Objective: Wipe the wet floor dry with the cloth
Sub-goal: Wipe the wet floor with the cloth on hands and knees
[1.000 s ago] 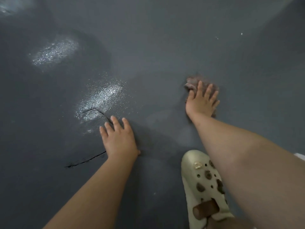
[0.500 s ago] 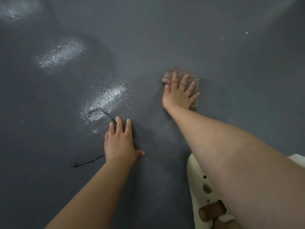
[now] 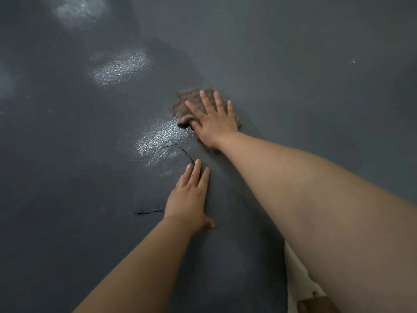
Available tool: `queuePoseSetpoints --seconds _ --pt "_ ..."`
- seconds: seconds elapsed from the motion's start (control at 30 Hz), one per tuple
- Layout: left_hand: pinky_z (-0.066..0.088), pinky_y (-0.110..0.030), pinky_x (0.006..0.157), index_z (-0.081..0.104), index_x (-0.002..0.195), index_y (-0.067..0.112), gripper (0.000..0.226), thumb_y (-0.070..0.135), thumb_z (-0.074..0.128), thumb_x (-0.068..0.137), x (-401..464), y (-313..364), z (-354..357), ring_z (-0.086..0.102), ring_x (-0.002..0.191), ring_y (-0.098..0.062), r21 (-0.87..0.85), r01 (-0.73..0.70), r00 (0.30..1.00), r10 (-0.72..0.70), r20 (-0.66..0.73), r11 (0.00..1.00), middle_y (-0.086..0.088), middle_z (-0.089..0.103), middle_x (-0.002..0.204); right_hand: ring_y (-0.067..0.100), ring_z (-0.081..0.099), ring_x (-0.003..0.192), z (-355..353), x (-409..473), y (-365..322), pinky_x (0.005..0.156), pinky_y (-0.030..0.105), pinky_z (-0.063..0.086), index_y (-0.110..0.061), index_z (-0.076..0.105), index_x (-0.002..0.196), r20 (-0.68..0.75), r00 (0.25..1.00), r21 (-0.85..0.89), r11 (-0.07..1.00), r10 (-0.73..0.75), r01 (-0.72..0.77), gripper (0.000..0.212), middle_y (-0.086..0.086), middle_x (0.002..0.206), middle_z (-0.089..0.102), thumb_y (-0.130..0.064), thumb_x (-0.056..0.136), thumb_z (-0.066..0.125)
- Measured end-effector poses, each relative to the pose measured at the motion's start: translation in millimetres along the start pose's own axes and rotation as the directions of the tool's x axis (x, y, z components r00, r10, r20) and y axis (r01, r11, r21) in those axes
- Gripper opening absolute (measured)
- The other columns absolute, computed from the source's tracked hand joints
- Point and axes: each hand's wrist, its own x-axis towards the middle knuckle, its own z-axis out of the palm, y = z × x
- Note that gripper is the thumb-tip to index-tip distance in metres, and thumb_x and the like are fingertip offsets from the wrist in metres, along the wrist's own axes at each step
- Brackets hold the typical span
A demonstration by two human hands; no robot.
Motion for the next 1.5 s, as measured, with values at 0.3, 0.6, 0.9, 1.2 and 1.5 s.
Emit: queuePoseSetpoints --seconds 0.3,0.6,0.9,1.2,1.5 --pt "0.000 -0.038 0.118 -0.016 0.149 0.024 0.119 0.053 0.072 0.074 -33.0 -5.2 3.9 -0.017 0.145 -0.027 0.124 0.137 0.991 -0.137 -0.011 0.983 -0.008 -0.027 0.154 0.027 -0.011 0.146 29.7 -96.5 86.4 0.116 0.048 -0.006 -0.037 0.006 0.150 -0.088 0.796 0.197 0.794 0.599 -0.576 0.055 0.000 0.160 -0.008 -0.048 0.100 0.024" --pt "0.010 -0.047 0.117 -0.023 0.146 0.032 0.126 0.059 0.073 0.068 -94.0 0.3 38.4 -0.013 0.144 -0.037 0.172 0.260 0.956 -0.279 0.095 0.950 -0.016 -0.030 0.151 0.032 -0.015 0.144 48.9 -158.3 83.8 0.113 0.055 -0.007 -0.036 -0.002 0.150 0.069 0.585 0.315 0.539 0.808 -0.781 0.056 0.003 0.158 -0.015 -0.049 0.100 0.019" --pt "0.017 -0.052 0.114 -0.022 0.146 0.036 0.130 0.049 0.080 0.065 -97.8 -2.1 46.0 -0.015 0.143 -0.037 0.066 0.322 0.941 -0.327 0.090 0.945 -0.013 -0.030 0.152 0.041 0.005 0.144 87.4 -191.6 -36.7 0.110 0.063 0.005 -0.036 0.014 0.150 -0.100 0.912 0.139 0.913 0.397 -0.382 0.055 0.011 0.159 0.006 -0.049 0.097 0.023" --pt "0.013 -0.049 0.117 -0.014 0.149 0.033 0.123 0.058 0.074 0.067 -112.2 -11.7 56.1 -0.012 0.144 -0.034 0.038 0.321 0.946 -0.322 0.044 0.946 -0.012 -0.026 0.154 0.030 -0.012 0.145 76.7 -183.6 14.4 0.114 0.049 -0.010 -0.041 0.002 0.149 -0.079 0.988 -0.002 0.991 0.133 -0.133 0.057 0.000 0.159 -0.011 -0.048 0.098 0.026" --pt "0.006 -0.058 0.114 -0.028 0.144 0.033 0.139 0.051 0.082 0.060 -172.5 -62.9 70.7 -0.023 0.141 -0.038 0.021 0.496 0.857 -0.493 0.150 0.868 -0.015 -0.036 0.149 0.040 -0.003 0.144 107.1 -223.5 -70.9 0.111 0.061 0.001 -0.033 0.008 0.151 -0.048 0.859 0.225 0.844 0.509 -0.487 0.058 0.011 0.159 -0.002 -0.046 0.098 0.029"
